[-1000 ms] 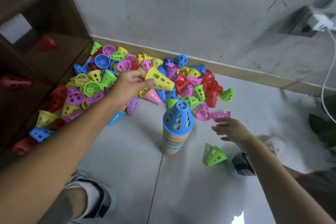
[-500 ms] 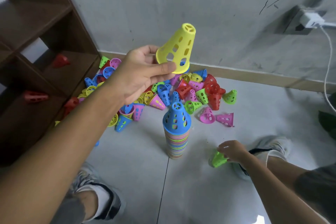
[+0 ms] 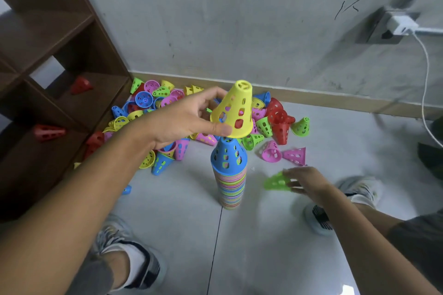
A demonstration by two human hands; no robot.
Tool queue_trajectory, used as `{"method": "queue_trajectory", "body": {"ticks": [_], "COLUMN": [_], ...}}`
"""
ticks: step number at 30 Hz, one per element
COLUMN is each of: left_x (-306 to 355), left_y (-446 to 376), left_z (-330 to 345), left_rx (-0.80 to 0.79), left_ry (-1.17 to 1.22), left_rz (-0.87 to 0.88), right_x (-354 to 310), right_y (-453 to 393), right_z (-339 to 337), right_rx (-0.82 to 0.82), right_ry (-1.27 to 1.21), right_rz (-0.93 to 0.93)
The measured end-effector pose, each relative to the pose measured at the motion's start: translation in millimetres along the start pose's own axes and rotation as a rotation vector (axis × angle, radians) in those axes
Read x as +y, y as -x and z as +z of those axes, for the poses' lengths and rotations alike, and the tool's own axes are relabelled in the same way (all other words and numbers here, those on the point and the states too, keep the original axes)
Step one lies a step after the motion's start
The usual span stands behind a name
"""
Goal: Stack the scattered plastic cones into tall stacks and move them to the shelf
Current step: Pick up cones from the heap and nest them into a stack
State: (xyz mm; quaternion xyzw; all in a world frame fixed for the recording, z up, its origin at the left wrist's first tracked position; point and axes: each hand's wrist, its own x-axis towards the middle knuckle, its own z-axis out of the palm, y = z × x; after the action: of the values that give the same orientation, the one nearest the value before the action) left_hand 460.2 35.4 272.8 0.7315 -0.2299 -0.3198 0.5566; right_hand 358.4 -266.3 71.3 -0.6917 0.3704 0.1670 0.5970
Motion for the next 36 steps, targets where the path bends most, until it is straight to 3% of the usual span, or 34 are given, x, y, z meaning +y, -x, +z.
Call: {"method": "queue_trajectory", "body": {"ticks": [10, 14, 18, 24, 28, 32, 36], "left_x": [-25.3, -40.4, -54.7, -55.3, -46.1, -26.6, -11.8], "left_y": [0.1, -1.8, -3.9, -4.9, -3.6, 3.9, 9.4], "left_z": [10.9, 7.4, 8.8, 12.2, 6.1, 2.3, 14.1], "left_rx": [-0.136, -0.137, -0.127, -0.098, -0.04, -0.035, 0.024], "left_ry": [-0.182, -0.274, -0.382, -0.345, -0.084, 0.079, -0.065], "left_rz": [-0.109, -0.095, -0.113, -0.115, -0.049, 0.072, 0.148], "right_x": [-100.9, -127.9, -147.6, -160.9, -160.5, -154.6, -150.0], "right_y": [55.0, 74.1, 90.0, 119.3, 129.0, 126.4, 113.6], "right_z": [-10.3, -4.0, 2.7, 8.8, 20.6, 34.7, 45.0], "right_rx": [-0.139, -0.277, -0.43, -0.699, -0.802, -0.854, -0.713], "right_ry": [-0.352, -0.574, -0.614, -0.407, -0.248, -0.078, 0.037], "right_rz": [-0.297, -0.367, -0.438, -0.534, -0.538, -0.546, -0.609]}}
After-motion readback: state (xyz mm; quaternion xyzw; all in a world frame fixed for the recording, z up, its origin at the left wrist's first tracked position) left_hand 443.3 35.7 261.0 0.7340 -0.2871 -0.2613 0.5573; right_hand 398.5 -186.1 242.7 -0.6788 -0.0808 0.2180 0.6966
